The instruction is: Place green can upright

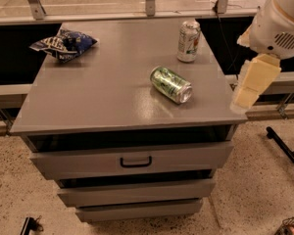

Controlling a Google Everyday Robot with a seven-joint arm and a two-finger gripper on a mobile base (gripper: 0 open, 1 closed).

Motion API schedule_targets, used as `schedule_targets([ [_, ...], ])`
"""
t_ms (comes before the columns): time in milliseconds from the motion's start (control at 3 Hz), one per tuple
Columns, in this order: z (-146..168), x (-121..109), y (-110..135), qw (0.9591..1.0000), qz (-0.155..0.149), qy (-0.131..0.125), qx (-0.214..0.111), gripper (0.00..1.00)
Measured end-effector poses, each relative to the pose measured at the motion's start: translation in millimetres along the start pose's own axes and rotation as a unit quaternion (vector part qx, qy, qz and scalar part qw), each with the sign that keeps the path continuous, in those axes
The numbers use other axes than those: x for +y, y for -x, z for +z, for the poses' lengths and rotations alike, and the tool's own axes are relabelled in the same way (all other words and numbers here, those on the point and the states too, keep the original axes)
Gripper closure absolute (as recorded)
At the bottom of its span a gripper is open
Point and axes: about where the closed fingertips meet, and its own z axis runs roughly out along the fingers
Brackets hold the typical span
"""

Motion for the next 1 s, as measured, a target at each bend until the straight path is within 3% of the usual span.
schedule_targets([
  [333,38.0,-39.0,38.3,0.9992,0.038,0.009,-0.011,0.0],
  [667,78.6,-71.3,80.4,0.9948,0.096,0.022,-0.023,0.0],
  [1000,115.0,-87.2,115.0,0.9884,0.149,0.027,-0.006,0.0],
])
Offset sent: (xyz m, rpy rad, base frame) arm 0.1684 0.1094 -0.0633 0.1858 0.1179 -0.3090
